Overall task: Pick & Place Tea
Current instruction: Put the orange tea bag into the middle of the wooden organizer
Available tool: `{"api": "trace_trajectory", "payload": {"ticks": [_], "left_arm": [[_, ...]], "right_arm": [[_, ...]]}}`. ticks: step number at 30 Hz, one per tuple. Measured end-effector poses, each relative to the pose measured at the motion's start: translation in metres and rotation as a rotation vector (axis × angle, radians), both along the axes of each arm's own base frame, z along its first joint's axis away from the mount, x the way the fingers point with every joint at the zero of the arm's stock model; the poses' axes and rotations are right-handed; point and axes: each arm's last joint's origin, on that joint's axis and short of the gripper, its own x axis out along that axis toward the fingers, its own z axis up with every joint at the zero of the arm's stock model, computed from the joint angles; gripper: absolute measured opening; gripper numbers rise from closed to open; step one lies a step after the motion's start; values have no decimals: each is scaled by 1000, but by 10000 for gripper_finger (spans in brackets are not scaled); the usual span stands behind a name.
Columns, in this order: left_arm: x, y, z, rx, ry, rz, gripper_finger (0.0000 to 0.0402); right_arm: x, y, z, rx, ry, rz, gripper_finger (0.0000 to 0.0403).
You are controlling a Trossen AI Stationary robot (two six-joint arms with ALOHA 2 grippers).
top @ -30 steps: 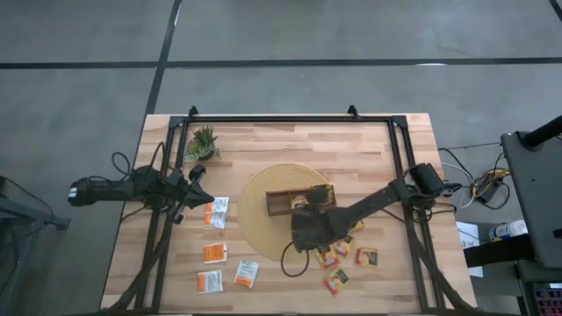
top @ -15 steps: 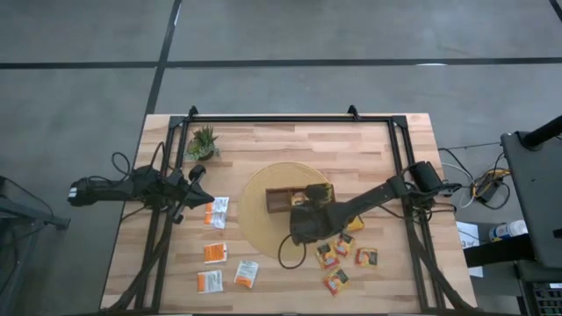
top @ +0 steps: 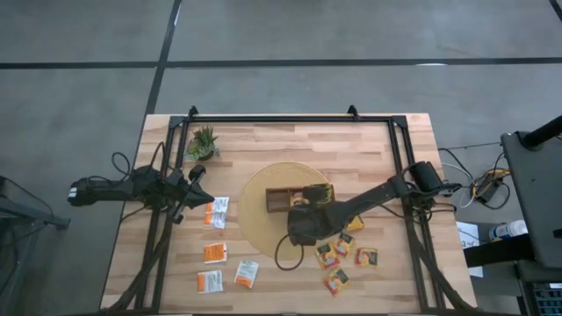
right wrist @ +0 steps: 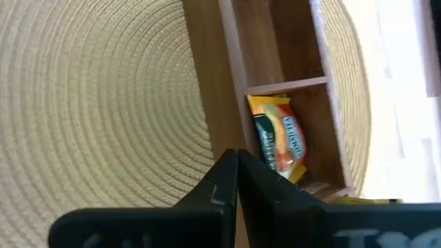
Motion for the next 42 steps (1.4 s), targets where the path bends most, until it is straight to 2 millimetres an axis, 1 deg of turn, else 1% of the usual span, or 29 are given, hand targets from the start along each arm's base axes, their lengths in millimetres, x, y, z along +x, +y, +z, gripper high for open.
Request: {"api": "trace_trajectory", "payload": {"ticks": [4,15,19,21,26,32,36,40,42], "left_arm": [[0,0,0,0,1,0,0],[0,0,0,0,1,0,0],[0,0,0,0,0,0,0],[0,0,0,0,0,0,0],[0,0,0,0,0,0,0],[0,0,0,0,1,0,0],[0,0,0,0,0,0,0],[0,0,0,0,0,0,0],[0,0,0,0,0,0,0]], "right_arm": [[0,1,0,23,5,5,20],[0,1,0,21,5,9,127],[0,-1,0,38,-15,-34,148],[-1,-1,4,43,-26,-39,154],[-8,-1,29,74,-99,-49,156],[-18,0,61,95,-177,-17,148],[-24,-4,80,68,-197,44,143],[-33,-13,102,87,-317,-64,138],[-37,-13,108,96,-343,-83,137]]}}
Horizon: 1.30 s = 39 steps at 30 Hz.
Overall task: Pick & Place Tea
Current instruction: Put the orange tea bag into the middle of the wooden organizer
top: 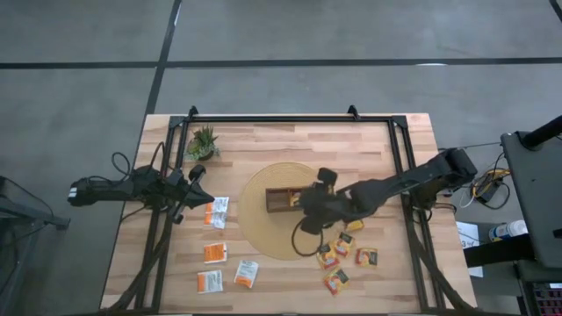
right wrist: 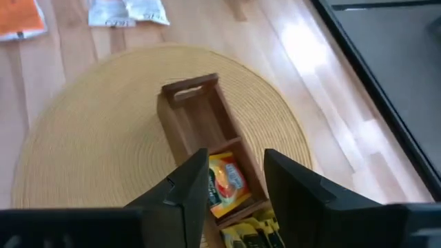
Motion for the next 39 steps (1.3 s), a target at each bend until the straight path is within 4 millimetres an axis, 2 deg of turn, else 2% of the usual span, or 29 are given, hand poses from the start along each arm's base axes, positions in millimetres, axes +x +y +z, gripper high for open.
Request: {"api": "trace_trajectory", "payload": {"ticks": [4,8,12,15,19,22,27,33,39], "left_arm": [[0,0,0,0,0,0,0],[0,0,0,0,1,0,0],[0,0,0,0,1,0,0],[0,0,-1,0,6,0,0],[0,0,-1,0,15,0,0],[0,0,-1,0,16,0,0],[0,0,-2,0,23,0,0],[0,0,-2,0,23,-1,0],[0,0,-2,0,21,0,0]], "right_arm": [[-7,8,0,-49,-37,-38,139],[-13,6,4,-56,-118,-74,141],[-14,-2,8,101,-255,88,137],[-18,-17,4,284,-347,243,132],[-33,-46,-26,372,-260,214,128],[-41,-55,-45,365,-173,179,128],[-41,-57,-53,342,-114,231,134],[-39,-56,-49,333,-89,250,131],[-23,-54,-60,349,69,209,124]]}}
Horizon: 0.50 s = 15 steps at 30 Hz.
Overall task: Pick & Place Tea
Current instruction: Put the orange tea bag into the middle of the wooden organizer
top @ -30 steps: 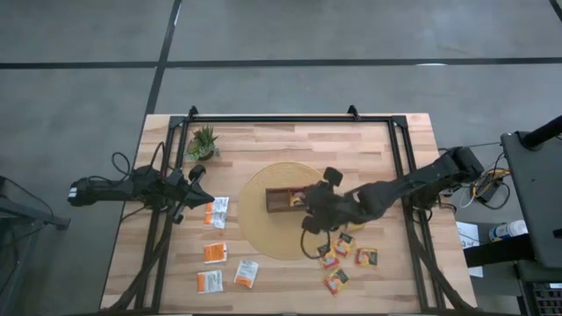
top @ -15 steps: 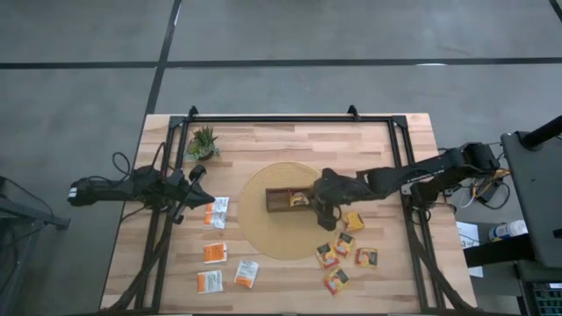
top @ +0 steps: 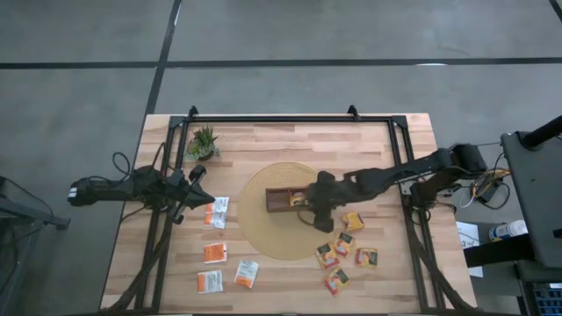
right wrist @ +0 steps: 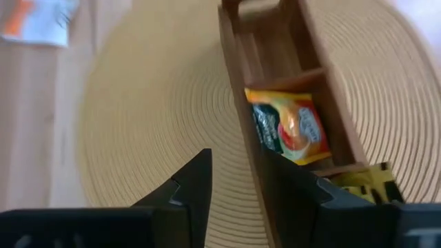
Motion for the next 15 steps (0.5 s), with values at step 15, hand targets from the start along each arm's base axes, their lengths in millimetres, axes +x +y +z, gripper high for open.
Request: {"api": "trace_trajectory", "payload": {"ticks": [15], "left_arm": [[0,0,0,0,-2,0,0]], "right_arm": [[59,5,-10,-24,158,-1,123]]}}
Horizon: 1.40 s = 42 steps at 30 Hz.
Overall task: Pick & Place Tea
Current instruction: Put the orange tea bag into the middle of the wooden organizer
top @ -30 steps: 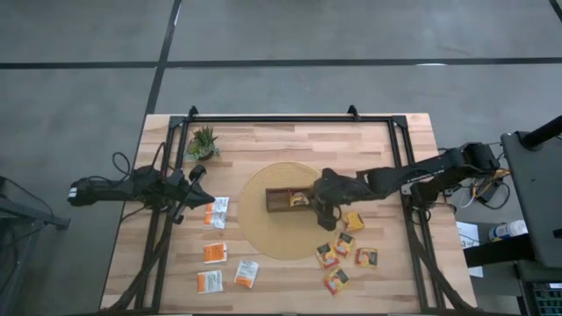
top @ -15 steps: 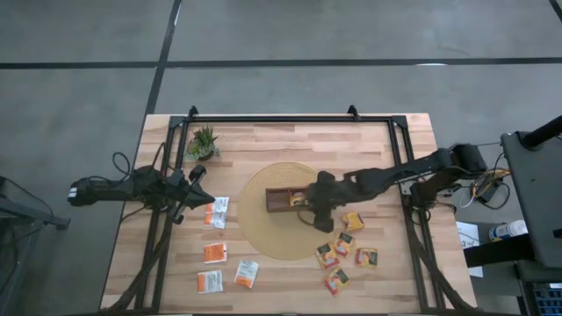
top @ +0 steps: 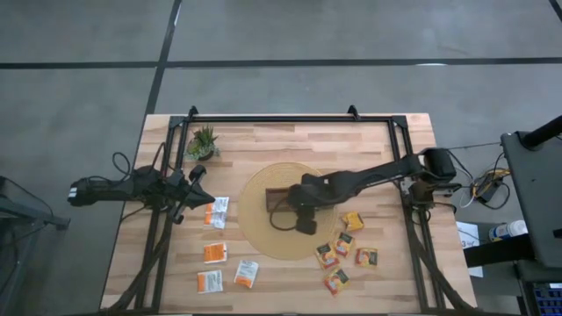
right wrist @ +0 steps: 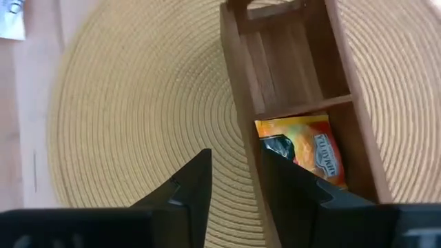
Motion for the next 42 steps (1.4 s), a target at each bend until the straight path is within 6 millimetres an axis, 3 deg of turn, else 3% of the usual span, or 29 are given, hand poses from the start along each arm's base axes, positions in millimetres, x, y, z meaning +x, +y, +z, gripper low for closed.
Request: {"api": "trace_trajectory", "payload": {"ticks": [9,29,37,42], "left_arm": [[0,0,0,0,2,0,0],[0,0,0,0,0,0,0],[0,0,0,0,0,0,0],[0,0,0,0,1,0,0]], "right_arm": [[-2,-2,-22,3,124,-33,123],[-2,-4,-14,-18,140,6,123],[-4,-9,-19,-100,154,-14,123],[-3,-12,-19,-103,150,-24,108]]}}
